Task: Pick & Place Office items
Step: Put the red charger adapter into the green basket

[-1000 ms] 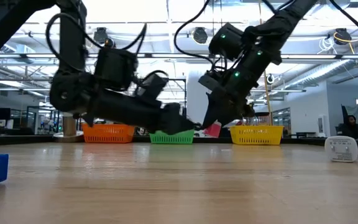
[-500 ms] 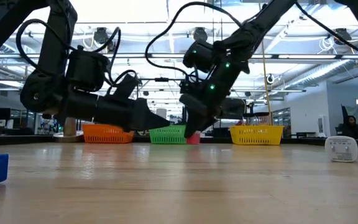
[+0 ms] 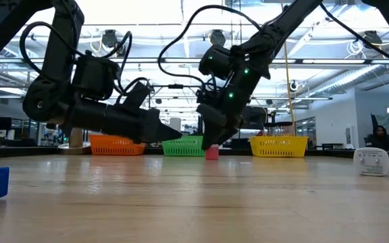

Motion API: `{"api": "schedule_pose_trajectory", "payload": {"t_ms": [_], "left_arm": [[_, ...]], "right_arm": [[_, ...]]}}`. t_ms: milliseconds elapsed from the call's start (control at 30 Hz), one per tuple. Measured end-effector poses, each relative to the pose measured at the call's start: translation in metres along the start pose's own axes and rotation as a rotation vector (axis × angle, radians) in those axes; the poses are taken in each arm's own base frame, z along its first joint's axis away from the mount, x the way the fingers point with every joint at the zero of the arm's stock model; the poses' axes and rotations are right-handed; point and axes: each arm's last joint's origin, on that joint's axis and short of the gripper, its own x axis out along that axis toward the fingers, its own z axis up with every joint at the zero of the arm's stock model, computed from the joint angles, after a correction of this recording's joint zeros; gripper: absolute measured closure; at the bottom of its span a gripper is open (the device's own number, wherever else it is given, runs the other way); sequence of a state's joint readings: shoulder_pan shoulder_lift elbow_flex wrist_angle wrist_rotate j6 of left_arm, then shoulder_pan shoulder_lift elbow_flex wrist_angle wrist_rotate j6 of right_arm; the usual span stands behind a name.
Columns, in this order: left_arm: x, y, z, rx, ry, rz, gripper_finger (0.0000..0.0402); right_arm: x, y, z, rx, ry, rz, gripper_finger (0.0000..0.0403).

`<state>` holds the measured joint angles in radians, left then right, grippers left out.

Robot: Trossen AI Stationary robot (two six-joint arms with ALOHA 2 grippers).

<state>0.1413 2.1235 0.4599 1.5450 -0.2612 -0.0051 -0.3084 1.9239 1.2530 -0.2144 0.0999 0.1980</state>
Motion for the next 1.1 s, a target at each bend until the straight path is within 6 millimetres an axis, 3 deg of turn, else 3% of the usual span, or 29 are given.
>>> {"api": "schedule_pose_trajectory", "payload": {"t_ms": [233, 400, 633, 1100], "left_arm": [[-0.007, 0.012, -0.004, -0.039, 0.018, 0.039, 0.0396], [-0.006, 0.015, -0.004, -0.056, 0.018, 0.020, 0.0389], [-0.006, 0.015, -0.004, -0.053, 0.017, 0.044, 0.0396], [-0.006, 0.016, -0.004, -0.054, 0.016, 0.066, 0.0387]], "right_arm": [[-0.010, -0.008, 0.003, -0.006, 0.012, 0.003, 0.0165], [-0.010, -0.006, 0.000, -0.146, 0.045, 0.061, 0.0176], [-0.009, -0.009, -0.001, -0.115, 0.054, 0.055, 0.0181], [-0.005, -0.008, 0.000, -0.093, 0.034, 0.060, 0.0260]]}}
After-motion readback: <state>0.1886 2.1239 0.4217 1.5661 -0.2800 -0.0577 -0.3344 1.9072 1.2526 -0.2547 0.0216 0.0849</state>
